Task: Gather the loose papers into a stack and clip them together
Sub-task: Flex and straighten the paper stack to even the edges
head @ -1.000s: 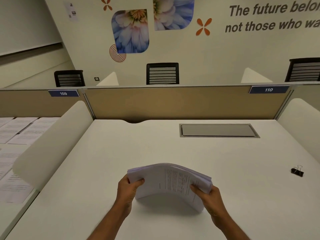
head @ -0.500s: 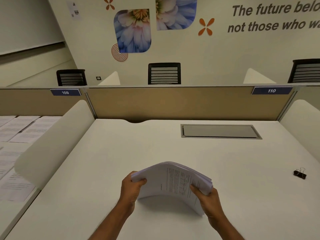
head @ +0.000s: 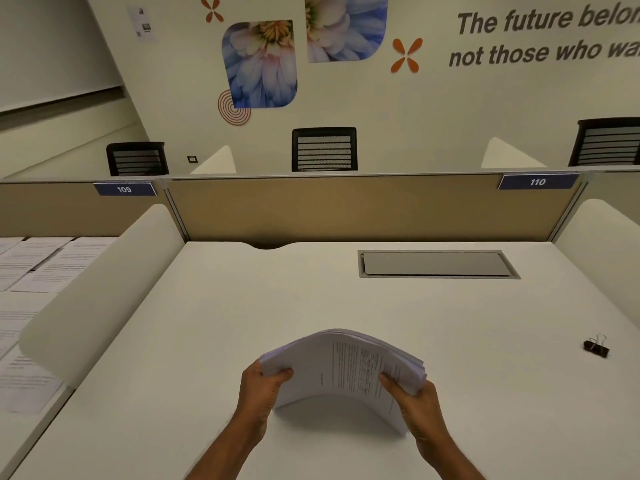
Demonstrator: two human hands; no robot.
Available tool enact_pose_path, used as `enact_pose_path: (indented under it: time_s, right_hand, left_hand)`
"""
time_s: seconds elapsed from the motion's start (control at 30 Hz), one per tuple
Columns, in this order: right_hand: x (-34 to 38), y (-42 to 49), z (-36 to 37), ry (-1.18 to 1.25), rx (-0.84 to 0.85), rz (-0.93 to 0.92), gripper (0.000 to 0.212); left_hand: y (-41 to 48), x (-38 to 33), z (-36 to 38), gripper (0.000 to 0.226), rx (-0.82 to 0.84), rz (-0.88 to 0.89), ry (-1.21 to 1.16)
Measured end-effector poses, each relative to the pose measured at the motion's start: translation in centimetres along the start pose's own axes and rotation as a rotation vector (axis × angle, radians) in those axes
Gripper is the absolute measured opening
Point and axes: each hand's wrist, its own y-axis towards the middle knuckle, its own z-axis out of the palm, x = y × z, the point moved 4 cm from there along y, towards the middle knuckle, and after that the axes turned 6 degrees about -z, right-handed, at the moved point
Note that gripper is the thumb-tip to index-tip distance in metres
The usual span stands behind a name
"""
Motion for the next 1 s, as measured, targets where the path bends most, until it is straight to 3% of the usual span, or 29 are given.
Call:
enact_pose_path:
  time_s: [0.4, 0.5, 0.7, 0.77, 1.0]
  right_hand:
    - [0.9, 0.2, 0.3, -0.023, -0.002, -0.025, 0.021]
    - [-0.1, 0.0, 0.0, -0.078, 0.006, 0.026, 0.025]
    - [-1.4, 0.2, -1.0, -0.279, 0.066, 0.118, 0.012]
    - [-0.7, 0.5, -1.3, -0.293, 0.101, 0.113, 0.014]
    - [2.2, 1.0, -3.3, 0.026, 0.247, 0.225, 0.037]
  left_hand:
    - [-0.3, -0.1, -0.1, 0.031, 0.010, -0.019, 0.028]
    - [-0.5, 0.6, -0.4, 0.030, 0.021, -0.047, 0.074]
    - [0.0, 1.3, -1.5, 0.004, 0.038, -0.049, 0.173]
    - [0.0, 0.7, -1.5, 0.007, 0.063, -0.044, 0.161]
    - [0.2, 1.5, -2.8, 0.023, 0.070, -0.202, -0.050]
